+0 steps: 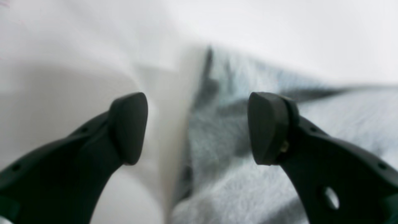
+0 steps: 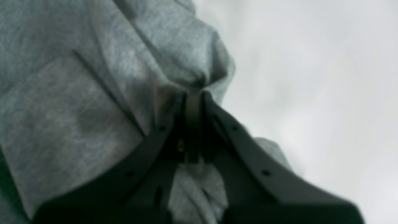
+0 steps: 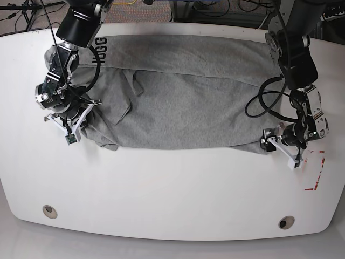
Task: Fold the T-shirt properly
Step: 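Lower both grippers and grasp the shirt's opposite edge corners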
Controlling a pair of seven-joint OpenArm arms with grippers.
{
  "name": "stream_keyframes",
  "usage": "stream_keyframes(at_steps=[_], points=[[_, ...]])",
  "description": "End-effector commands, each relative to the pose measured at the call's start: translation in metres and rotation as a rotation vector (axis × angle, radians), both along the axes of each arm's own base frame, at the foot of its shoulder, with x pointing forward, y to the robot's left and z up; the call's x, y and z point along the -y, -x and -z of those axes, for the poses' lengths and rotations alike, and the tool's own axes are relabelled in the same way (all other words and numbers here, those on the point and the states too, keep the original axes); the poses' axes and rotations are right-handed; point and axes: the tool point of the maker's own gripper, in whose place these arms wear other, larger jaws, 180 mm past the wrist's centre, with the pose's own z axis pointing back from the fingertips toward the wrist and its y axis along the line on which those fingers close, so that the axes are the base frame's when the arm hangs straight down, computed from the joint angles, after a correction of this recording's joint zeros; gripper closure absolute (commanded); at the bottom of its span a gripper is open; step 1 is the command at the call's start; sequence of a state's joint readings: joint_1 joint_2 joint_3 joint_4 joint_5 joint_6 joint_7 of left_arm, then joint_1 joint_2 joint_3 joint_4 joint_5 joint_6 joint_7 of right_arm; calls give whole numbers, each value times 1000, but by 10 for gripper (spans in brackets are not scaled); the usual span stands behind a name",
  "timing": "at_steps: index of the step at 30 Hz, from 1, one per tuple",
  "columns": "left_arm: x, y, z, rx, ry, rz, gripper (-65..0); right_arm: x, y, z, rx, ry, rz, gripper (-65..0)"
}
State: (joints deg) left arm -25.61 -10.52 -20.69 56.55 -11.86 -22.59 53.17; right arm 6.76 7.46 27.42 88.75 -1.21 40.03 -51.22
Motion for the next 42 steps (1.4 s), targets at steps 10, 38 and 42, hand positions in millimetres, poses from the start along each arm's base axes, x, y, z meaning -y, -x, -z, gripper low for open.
stream_keyframes(at_steps=[10, 38, 42], points=[[19, -22, -4, 67, 62, 0, -449, 6, -13, -20, 70, 12, 1, -24], [36, -18, 2, 47, 24, 118, -19, -11, -95, -43, 185, -152, -2, -431], [30, -17, 0, 53, 11, 140, -18, -19, -96, -26, 177, -208, 0, -414]])
